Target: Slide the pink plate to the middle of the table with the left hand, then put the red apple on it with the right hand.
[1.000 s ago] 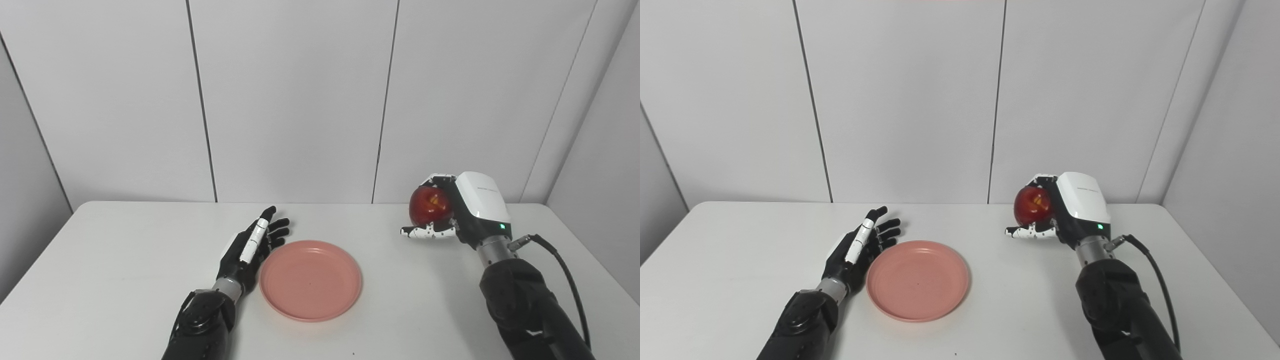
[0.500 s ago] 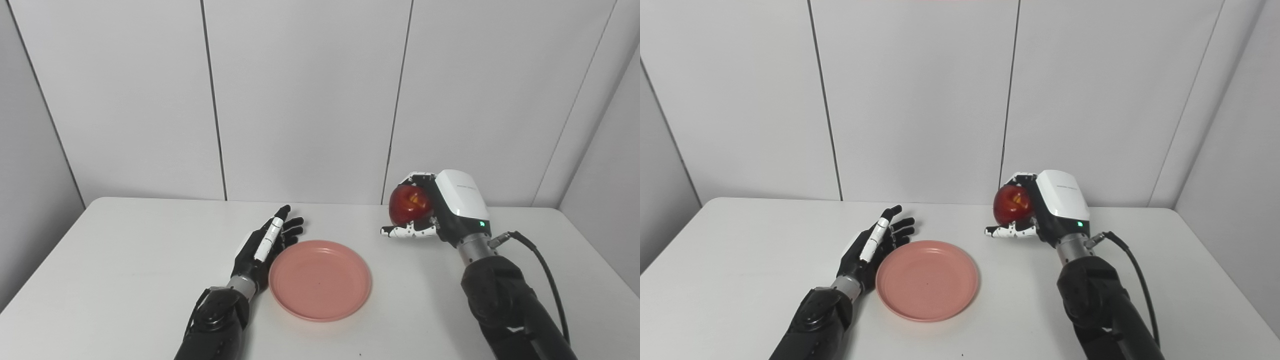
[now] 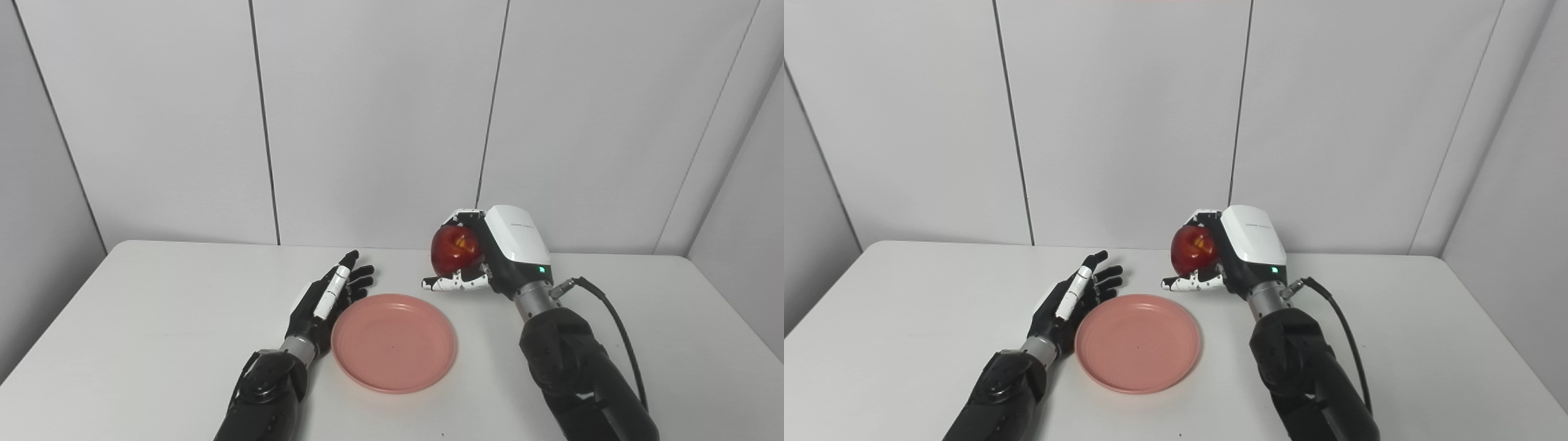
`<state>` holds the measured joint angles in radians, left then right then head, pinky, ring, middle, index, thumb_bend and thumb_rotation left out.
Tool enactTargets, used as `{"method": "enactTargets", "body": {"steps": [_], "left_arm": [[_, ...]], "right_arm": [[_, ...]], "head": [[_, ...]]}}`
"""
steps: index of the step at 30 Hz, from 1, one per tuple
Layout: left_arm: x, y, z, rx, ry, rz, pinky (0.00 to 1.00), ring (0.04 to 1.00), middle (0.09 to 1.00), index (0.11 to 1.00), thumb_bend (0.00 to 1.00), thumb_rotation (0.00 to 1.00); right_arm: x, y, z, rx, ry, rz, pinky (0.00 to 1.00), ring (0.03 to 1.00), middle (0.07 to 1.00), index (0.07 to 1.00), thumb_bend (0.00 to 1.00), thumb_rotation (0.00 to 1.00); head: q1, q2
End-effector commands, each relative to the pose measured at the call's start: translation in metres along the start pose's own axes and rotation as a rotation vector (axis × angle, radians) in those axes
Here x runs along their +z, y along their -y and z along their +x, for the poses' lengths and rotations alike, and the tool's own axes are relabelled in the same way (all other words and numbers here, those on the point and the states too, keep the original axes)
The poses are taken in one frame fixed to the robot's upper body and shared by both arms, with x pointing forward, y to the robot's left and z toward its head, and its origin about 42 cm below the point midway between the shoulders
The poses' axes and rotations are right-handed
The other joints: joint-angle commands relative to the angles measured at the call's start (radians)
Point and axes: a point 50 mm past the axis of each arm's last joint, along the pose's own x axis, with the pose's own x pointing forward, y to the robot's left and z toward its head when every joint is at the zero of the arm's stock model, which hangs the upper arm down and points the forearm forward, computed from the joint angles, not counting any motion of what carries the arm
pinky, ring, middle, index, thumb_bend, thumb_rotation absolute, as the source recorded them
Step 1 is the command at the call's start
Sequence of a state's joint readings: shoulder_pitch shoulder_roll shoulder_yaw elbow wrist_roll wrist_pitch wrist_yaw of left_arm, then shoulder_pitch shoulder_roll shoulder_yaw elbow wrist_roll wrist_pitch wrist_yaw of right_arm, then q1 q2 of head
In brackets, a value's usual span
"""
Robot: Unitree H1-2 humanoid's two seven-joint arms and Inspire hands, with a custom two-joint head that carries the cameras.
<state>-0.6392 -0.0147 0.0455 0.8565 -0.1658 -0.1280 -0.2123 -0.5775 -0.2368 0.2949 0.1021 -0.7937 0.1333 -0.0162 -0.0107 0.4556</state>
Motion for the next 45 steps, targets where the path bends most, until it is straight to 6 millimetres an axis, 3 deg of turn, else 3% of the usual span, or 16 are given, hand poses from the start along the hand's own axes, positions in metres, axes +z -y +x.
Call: {"method": "enactTargets", "body": {"steps": [1,16,23,31,45], "left_arm": [[-0.021,-0.005,-0.009,0.019,-0.099,-0.003,0.88,0.846,0.827,0.898,0.77,0.79],[-0.021,-0.004,-0.008,0.024,-0.103,0.003,0.90,0.853,0.826,0.905,0.77,0.79],[-0.021,-0.003,-0.008,0.022,-0.100,-0.005,0.90,0.850,0.819,0.902,0.77,0.79],[-0.020,0.001,-0.006,0.010,-0.097,-0.009,0.91,0.861,0.819,0.912,0.77,0.79],[-0.020,0.002,-0.007,0.012,-0.098,-0.024,0.92,0.853,0.810,0.906,0.76,0.78]], "right_arm": [[0.020,0.021,0.020,-0.081,0.078,-0.016,0.12,0.179,0.274,0.477,0.51,0.15],[0.031,0.006,0.028,-0.026,0.084,-0.007,0.16,0.222,0.315,0.477,0.50,0.16],[0.031,-0.015,0.032,0.040,0.041,0.022,0.17,0.239,0.329,0.481,0.50,0.16],[0.029,-0.043,0.039,0.081,0.020,0.003,0.14,0.197,0.276,0.473,0.51,0.16],[0.019,-0.076,0.041,0.137,-0.047,-0.011,0.13,0.185,0.260,0.472,0.51,0.16]], "head": [[0.003,0.001],[0.015,0.001],[0.019,0.003],[0.022,0.004],[0.026,0.009]]}}
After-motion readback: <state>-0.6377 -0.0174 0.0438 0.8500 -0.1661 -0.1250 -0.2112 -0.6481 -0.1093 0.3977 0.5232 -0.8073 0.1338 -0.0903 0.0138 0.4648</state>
